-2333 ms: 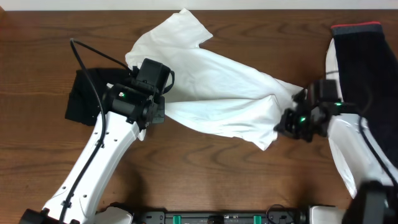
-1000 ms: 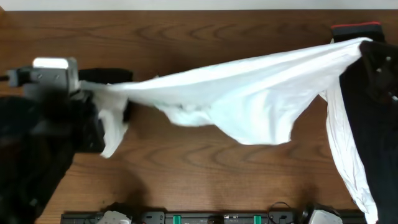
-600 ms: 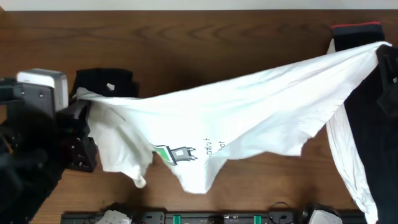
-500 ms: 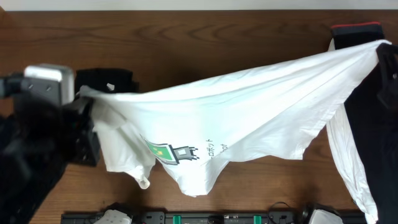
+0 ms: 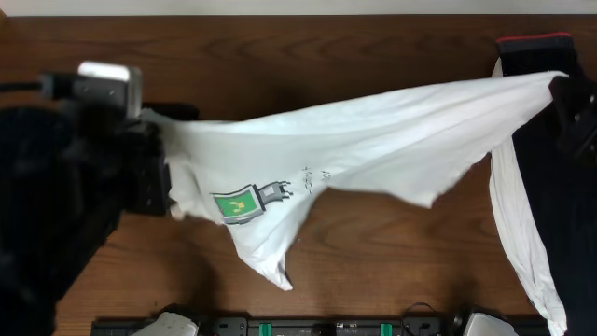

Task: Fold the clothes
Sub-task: 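Lift the shirt high with both grippers and stretch it across the table, then lay the shirt flat print-up and open both grippers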

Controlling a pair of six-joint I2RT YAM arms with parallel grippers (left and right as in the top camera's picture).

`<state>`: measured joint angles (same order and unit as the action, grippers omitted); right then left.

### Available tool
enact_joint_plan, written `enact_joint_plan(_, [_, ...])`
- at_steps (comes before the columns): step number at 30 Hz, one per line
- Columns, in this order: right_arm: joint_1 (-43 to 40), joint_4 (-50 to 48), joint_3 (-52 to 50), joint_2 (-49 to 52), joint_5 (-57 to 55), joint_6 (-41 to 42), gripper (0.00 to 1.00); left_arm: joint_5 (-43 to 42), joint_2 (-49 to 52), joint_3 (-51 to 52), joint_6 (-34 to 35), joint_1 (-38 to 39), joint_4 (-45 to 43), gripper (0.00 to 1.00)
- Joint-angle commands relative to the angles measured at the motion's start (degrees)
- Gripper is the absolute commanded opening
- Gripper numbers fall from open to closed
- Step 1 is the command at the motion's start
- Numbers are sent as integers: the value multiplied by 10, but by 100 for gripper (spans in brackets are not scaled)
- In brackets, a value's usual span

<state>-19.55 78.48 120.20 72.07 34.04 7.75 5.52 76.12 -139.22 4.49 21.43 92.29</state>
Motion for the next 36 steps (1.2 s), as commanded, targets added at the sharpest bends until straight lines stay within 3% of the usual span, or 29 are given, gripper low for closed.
enact_joint_plan(1, [-4,9,5,-35,-10,-16,1,-22,-36,-12,8,-2,45,6])
enact_joint_plan(10, [-4,54,5,-89,-58,-1,1,-51,-114,-12,38,-2,45,6])
enact_joint_plan(16, [-4,65,5,-87,-97,20,1,-23,-89,-12,37,-2,45,6])
enact_joint_plan(24, [-4,61,5,-1,-116,23,1,42,83,-12,29,-3,22,6])
enact_joint_plan(31, [23,30,5,155,-104,-19,1,61,268,-12,-2,-8,-58,6])
enact_joint_plan(36, [54,-44,5,284,-101,-38,2,61,388,-12,-18,-36,-141,7])
